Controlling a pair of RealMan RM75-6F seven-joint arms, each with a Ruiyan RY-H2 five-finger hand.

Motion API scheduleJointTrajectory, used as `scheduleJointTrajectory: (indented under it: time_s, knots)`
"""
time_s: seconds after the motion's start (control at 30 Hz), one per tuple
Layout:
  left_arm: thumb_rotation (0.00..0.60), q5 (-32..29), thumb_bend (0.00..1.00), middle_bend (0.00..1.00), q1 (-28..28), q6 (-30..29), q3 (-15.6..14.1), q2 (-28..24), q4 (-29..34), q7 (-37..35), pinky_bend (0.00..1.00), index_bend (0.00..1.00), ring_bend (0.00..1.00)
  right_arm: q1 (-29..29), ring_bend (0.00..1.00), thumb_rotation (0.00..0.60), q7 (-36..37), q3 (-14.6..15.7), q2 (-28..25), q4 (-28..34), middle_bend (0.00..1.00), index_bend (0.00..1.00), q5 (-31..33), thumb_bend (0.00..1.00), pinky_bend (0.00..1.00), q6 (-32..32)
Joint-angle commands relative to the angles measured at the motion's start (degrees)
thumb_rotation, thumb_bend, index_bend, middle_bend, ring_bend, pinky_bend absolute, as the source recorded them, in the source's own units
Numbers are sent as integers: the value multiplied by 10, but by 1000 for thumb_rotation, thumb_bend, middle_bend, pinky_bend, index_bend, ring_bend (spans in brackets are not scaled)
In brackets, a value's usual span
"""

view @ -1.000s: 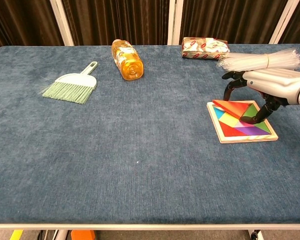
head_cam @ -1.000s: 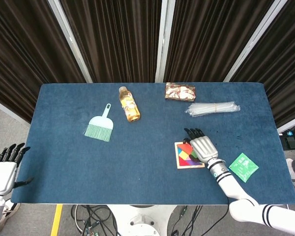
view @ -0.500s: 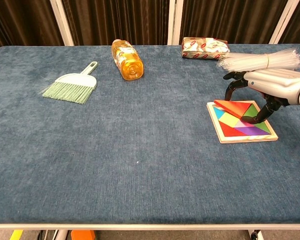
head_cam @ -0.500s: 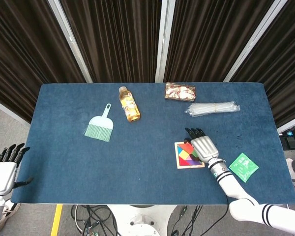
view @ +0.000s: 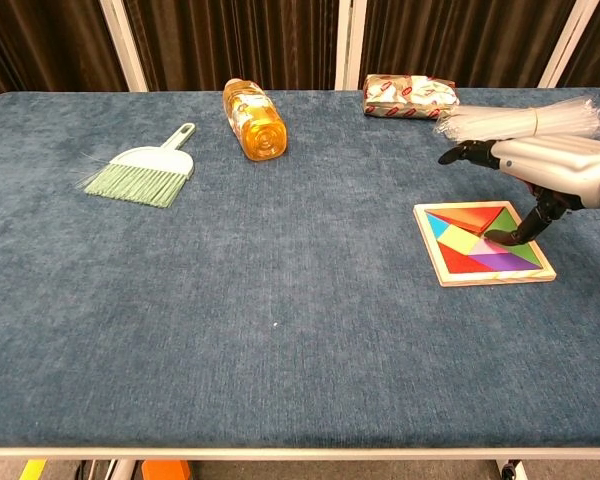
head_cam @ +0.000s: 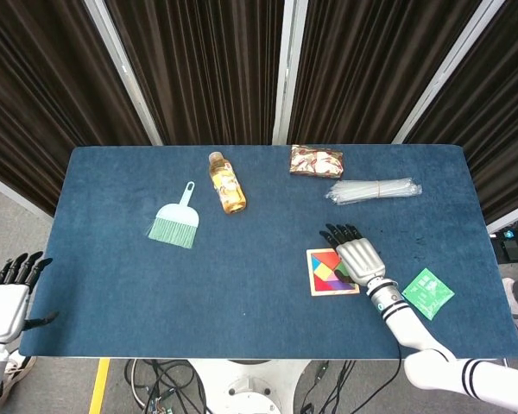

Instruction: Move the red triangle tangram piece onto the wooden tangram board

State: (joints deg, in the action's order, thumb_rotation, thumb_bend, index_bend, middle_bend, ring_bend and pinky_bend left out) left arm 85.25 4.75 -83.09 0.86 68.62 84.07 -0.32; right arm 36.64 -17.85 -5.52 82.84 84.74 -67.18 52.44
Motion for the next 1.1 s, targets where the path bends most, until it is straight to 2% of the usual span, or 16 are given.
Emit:
scheduleJointTrajectory:
  time_s: [0.03, 0.27, 0.63, 1.1]
  knots:
    - [600, 0, 0, 76, 0, -1, 0, 0, 1, 0, 115, 150, 23, -1, 0, 600, 8, -2, -5, 8, 0, 62, -8, 228, 0, 5]
    - [600, 1, 0, 76, 0, -1, 0, 0, 0, 0, 115, 151, 24, 3, 0, 600, 31, -12, -1, 11, 0, 36, -21, 215, 0, 10]
    - [600, 0, 0, 76, -3, -5, 1, -4, 0, -5, 115, 152, 23, 24, 0, 600, 14, -17, 18, -17, 0, 28, 5, 189, 0, -20]
    - [600, 1, 0, 76, -2, -4, 2, -4, 2, -2, 116, 152, 23, 17, 0, 600, 11, -14, 12, -12, 0, 19, 8, 191, 0, -4]
